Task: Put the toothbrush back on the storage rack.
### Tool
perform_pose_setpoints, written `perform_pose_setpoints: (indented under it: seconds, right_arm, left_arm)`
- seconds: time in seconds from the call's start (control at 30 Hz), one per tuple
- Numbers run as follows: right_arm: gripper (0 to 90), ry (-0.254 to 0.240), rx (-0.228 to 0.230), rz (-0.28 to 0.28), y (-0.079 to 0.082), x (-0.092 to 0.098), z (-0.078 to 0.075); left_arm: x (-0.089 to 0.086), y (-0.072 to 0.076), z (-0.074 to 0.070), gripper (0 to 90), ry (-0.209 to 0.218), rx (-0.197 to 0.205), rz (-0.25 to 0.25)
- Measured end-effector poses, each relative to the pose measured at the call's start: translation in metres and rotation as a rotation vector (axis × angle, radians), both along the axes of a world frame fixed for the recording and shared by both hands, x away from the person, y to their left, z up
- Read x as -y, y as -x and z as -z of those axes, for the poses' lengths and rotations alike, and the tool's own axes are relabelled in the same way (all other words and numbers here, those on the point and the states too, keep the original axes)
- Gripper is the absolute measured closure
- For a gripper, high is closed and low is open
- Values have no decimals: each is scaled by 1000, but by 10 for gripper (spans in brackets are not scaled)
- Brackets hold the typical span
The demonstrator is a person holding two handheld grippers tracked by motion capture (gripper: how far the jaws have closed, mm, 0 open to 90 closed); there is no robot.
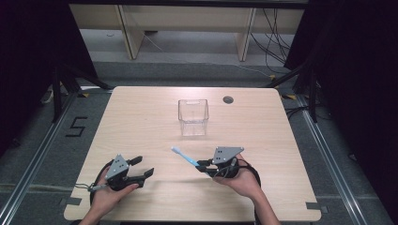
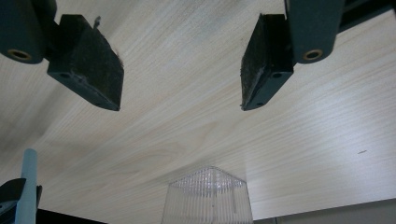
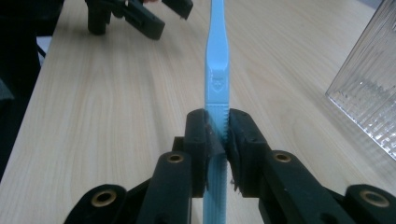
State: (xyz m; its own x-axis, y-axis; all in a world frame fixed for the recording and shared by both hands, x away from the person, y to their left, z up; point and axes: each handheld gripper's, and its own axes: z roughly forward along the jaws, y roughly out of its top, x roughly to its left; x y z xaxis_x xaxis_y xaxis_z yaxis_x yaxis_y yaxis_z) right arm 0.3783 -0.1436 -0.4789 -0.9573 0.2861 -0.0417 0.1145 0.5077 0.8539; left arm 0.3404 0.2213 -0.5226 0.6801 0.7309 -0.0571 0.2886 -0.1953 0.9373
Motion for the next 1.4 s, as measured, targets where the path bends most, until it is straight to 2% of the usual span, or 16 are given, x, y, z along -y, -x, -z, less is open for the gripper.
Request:
perform_pose_setpoints:
  seconds: [0.27, 0.33, 0.4, 0.47, 0.6, 0.7, 0.8, 0.87, 0.9, 0.97, 1.03, 1.1, 1.13, 1.23, 1.3, 1.4]
  right_arm:
    - [789, -124, -16, 43, 1, 4, 5]
    - [788, -164, -15, 71, 2, 5, 8]
    - [788, -164, -23, 73, 3, 5, 9]
    - [788, -176, -38, 94, 5, 4, 10]
    - [788, -206, -14, 109, 3, 1, 11]
    - [788, -226, -20, 137, 5, -2, 11]
    - [789, -254, 5, 130, 2, -3, 12]
    - [788, -257, 8, 175, 4, -2, 11]
    - [788, -253, -1, 172, 4, -2, 10]
    - [788, -265, -1, 178, 4, -2, 11]
    - [788, -270, 2, 161, 2, -3, 12]
    - [789, -275, 5, 176, 4, -4, 12]
    - [788, -262, 2, 187, 5, -4, 11]
    - [788, -275, -26, 196, 7, -6, 11]
    - [788, -272, 11, 200, 4, -6, 10]
    - [788, -278, 18, 211, 4, -6, 10]
  left_arm:
    - [-2, 1, -1, 301, 3, -3, -5]
    - [0, 0, 0, 307, 45, 4, 9]
    - [2, 1, -3, 312, 47, -1, 14]
    - [5, 1, -6, 326, 80, 9, 29]
    - [13, -3, -18, 339, 149, 17, 63]
    - [20, -7, -28, 338, 175, 14, 89]
    - [27, -10, -36, 341, 188, 4, 104]
    - [33, -12, -42, 348, 196, 8, 114]
    - [34, -16, -45, 352, 180, 48, 122]
    - [45, -14, -49, 361, 222, -3, 154]
    - [52, -16, -52, 368, 235, 1, 176]
    - [55, -18, -56, 379, 184, 1, 185]
    - [60, -18, -57, 384, 222, -5, 188]
    - [67, -20, -61, 401, 232, -17, 199]
    - [71, -22, -63, 409, 235, -20, 206]
    - [77, -25, -65, 426, 242, -19, 218]
